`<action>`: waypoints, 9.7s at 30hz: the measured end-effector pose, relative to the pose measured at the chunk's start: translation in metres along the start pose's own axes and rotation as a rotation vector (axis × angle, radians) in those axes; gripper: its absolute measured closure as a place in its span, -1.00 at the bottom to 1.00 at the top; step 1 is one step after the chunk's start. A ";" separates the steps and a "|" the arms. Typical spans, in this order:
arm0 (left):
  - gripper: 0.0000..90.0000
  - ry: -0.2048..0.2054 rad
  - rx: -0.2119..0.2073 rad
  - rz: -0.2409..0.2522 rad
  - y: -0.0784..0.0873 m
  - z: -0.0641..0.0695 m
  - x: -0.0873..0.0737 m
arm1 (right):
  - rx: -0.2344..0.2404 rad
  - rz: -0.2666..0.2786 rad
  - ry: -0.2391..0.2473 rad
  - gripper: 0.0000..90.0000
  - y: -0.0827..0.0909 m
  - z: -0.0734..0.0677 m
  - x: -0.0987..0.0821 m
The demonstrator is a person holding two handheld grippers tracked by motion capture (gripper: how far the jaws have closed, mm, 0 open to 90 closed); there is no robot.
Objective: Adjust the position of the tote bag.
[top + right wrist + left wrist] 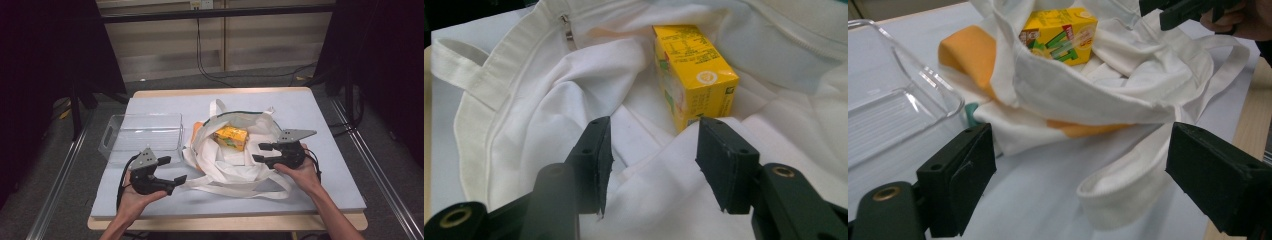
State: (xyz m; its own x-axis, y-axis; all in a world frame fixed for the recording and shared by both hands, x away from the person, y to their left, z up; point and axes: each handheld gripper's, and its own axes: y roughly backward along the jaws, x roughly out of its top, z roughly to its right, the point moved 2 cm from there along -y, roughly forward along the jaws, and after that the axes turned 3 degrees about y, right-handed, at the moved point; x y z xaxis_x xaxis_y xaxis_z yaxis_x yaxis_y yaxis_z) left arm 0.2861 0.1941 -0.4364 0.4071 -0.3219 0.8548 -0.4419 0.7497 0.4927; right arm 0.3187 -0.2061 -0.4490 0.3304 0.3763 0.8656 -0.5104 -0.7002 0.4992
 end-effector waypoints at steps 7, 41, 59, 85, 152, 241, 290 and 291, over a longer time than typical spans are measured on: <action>-0.77 0.014 0.037 -0.010 0.016 -0.002 -0.024 | -0.008 -0.009 0.006 0.02 -0.013 0.007 0.008; -0.77 0.009 0.046 -0.009 0.019 -0.002 -0.031 | -0.051 -0.191 0.035 -0.04 -0.081 0.036 0.030; -0.76 0.013 0.048 -0.002 0.019 -0.003 -0.031 | -0.023 -0.164 0.014 0.06 -0.072 0.033 0.040; -0.76 0.013 0.053 -0.005 0.019 -0.004 -0.031 | 0.002 -0.244 0.002 0.09 -0.062 0.032 0.067; -0.77 0.019 0.050 -0.007 0.016 -0.004 -0.032 | 0.020 -0.146 0.080 -0.01 -0.045 0.013 0.027; -0.72 0.044 0.050 -0.019 0.017 -0.006 -0.033 | 0.071 -0.336 0.014 -0.55 -0.065 0.024 0.117; -0.47 0.069 -0.001 -0.037 -0.001 0.009 0.023 | -0.012 -0.077 -0.072 -0.61 0.040 -0.031 -0.007; -0.47 0.072 -0.003 -0.043 -0.003 0.008 0.025 | -0.012 -0.077 -0.072 -0.61 0.040 -0.031 -0.007</action>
State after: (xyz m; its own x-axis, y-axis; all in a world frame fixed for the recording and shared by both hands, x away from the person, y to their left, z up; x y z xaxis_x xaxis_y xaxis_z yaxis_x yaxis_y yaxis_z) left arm 0.2915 0.1788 -0.4151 0.4821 -0.3117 0.8188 -0.4206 0.7375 0.5284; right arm 0.2713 -0.2179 -0.4336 0.4246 0.3839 0.8200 -0.4907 -0.6636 0.5647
